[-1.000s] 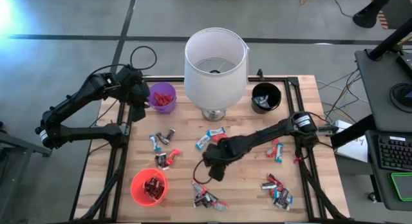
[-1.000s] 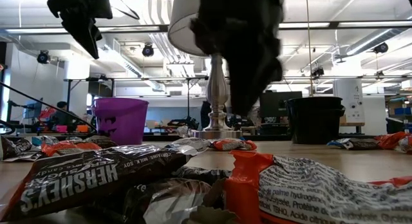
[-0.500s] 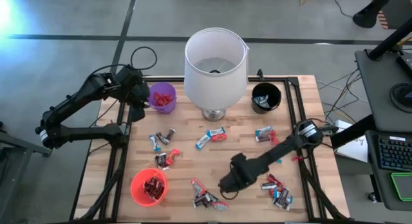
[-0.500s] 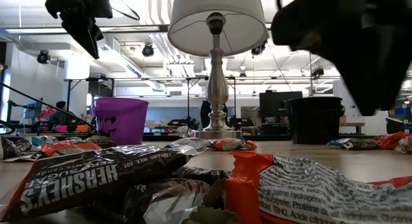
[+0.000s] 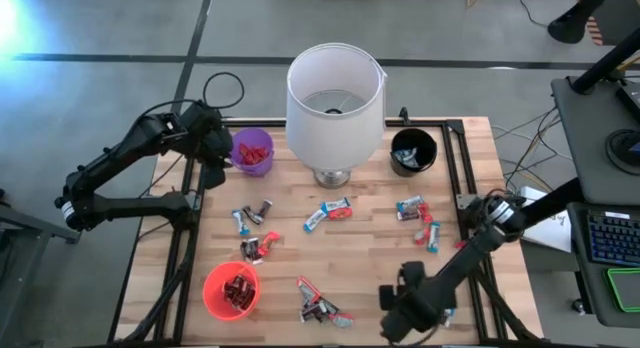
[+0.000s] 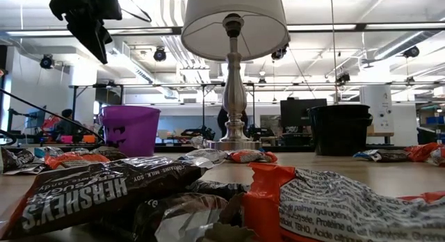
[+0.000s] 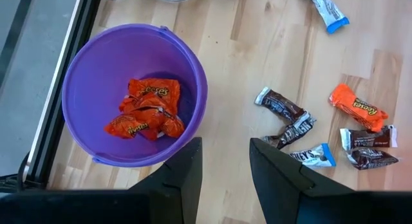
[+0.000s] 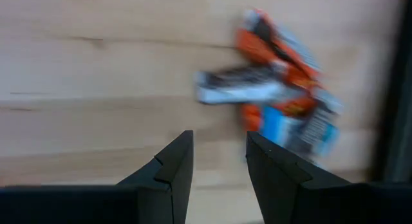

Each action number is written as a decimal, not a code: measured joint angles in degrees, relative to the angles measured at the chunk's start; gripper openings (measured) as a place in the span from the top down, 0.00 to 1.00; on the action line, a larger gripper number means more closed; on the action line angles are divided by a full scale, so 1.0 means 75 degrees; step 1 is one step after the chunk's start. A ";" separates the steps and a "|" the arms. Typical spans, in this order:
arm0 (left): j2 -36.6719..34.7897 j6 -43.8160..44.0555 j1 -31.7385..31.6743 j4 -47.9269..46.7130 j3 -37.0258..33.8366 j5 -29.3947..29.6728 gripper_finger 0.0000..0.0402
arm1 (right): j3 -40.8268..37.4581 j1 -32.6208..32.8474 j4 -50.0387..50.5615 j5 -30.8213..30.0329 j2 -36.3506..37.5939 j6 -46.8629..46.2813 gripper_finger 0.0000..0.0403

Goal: Sort candy
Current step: Put the black chocolate into the orange bucket

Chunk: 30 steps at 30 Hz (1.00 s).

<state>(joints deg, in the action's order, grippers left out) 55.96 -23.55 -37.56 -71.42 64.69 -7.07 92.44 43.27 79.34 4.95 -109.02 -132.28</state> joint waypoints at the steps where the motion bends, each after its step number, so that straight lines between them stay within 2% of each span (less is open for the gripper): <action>1: 0.0000 0.0000 0.0003 0.0034 0.0000 0.0000 0.72 | 0.0000 0.0052 0.0122 0.0246 0.0017 -0.0055 0.67; 11: 0.0000 0.0093 0.0003 0.0116 0.0000 0.0000 0.72 | -0.0277 0.0285 0.0789 0.1220 0.0033 -0.0474 0.67; 21: 0.0000 0.0146 0.0000 0.0116 0.0000 -0.0003 0.72 | -0.1337 0.0526 -0.0766 0.1899 0.0091 -0.0720 0.67; 30: 0.0000 0.0162 0.0001 0.0116 0.0000 -0.0003 0.72 | -0.1755 0.0616 -0.1153 0.1963 0.0103 -0.0756 0.67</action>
<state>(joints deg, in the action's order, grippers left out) 55.96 -22.33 -37.55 -70.54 64.69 -7.09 79.28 47.89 70.70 19.67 -108.25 -137.95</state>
